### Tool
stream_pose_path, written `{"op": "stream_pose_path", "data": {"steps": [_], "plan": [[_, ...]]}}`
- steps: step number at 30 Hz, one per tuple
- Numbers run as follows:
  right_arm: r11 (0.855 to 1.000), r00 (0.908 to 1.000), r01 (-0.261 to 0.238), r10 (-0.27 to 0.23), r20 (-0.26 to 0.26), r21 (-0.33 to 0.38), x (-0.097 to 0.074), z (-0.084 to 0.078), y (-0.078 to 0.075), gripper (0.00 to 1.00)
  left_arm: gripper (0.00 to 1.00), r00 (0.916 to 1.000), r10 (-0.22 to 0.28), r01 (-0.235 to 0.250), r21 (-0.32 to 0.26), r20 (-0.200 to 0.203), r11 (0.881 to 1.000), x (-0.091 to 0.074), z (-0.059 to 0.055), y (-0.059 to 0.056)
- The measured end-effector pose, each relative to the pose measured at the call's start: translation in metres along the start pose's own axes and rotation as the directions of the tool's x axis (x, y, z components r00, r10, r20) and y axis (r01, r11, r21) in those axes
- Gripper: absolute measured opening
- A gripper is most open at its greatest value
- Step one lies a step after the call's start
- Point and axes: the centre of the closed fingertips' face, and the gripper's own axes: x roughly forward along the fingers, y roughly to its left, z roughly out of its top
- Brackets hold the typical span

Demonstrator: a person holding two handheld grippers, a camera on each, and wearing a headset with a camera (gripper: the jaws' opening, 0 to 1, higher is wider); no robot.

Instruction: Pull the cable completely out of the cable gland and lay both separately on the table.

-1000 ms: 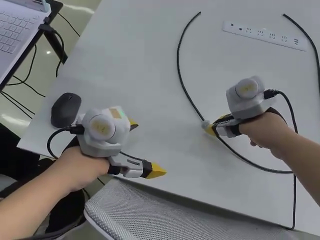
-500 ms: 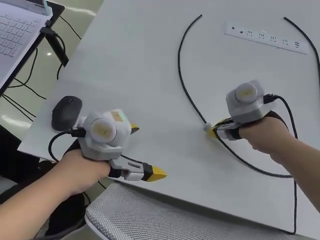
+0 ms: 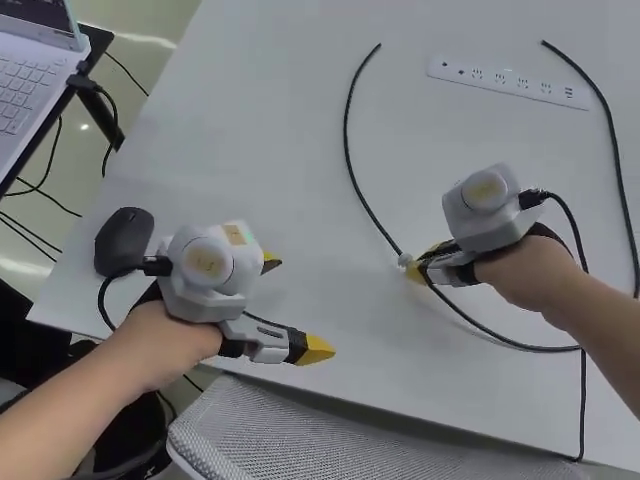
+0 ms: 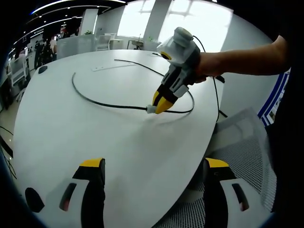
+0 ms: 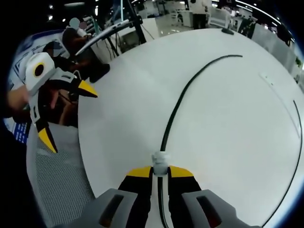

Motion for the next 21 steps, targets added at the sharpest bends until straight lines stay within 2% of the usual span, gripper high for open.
{"op": "stream_pose_path", "data": {"steps": [4, 13, 17, 21], "plan": [[0.999, 0.9998, -0.010, 0.010, -0.018, -0.032, -0.008, -0.005, 0.009, 0.07, 0.85, 0.9999, -0.003, 0.003, 0.004, 0.012, 1.000, -0.002, 0.006, -0.001], [0.997, 0.9979, -0.064, 0.064, 0.002, -0.042, -0.033, -0.008, 0.034, 0.06, 0.83, 0.9992, -0.035, 0.034, 0.040, 0.018, 0.999, -0.004, 0.018, -0.012], [0.994, 0.9963, -0.086, 0.086, -0.003, -0.063, -0.043, -0.013, 0.044, 0.06, 0.82, 0.9982, -0.055, 0.053, 0.067, 0.024, 0.996, -0.004, 0.027, -0.017], [0.989, 0.9951, -0.098, 0.097, -0.015, -0.114, -0.052, -0.019, 0.055, 0.06, 0.81, 0.9965, -0.075, 0.072, 0.091, 0.036, 0.993, -0.003, 0.039, -0.022]]}}
